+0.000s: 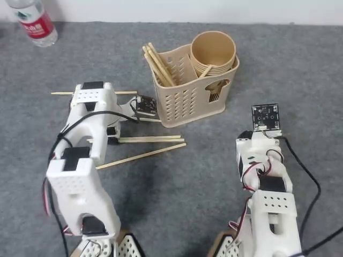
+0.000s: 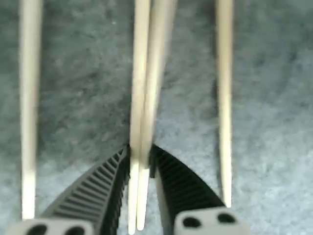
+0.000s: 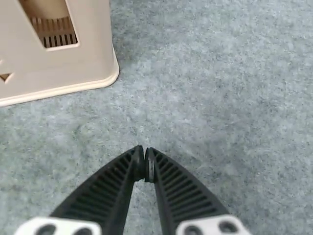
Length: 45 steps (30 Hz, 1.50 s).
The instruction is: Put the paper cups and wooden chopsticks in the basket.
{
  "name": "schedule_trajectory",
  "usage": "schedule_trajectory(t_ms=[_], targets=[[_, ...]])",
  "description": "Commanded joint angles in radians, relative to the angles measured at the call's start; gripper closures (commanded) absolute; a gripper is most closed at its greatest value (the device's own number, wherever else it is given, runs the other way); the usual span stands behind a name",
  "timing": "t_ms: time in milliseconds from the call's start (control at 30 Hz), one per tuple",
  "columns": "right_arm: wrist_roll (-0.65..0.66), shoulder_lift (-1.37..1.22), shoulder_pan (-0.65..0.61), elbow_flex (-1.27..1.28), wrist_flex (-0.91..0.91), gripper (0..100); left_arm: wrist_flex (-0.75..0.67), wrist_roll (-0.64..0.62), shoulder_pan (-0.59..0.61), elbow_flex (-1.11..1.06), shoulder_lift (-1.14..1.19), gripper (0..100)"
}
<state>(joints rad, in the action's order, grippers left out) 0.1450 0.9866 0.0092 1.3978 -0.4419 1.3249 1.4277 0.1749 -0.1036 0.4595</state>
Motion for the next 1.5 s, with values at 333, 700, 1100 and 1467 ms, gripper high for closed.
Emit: schedule_trajectory(t_ms=[333,700,1100,1467], targets=[[0.052,0.018,0.002,-0.008,0.012,98.7,0.279,0.129,0.006,0.101,0.023,99],[0.054,0.018,-0.001,-0.006,0.013,98.7,0.430,0.144,0.032,0.105,-0.413,99],[0.049,0.018,-0.001,-0.006,0.010,98.7,0.408,-0.127,-0.103,-0.001,-0.987,99],[0.052,0.018,-0.002,0.011,0.018,98.7,-0.195,-1.381,-0.419,-0.067,-1.338,99]])
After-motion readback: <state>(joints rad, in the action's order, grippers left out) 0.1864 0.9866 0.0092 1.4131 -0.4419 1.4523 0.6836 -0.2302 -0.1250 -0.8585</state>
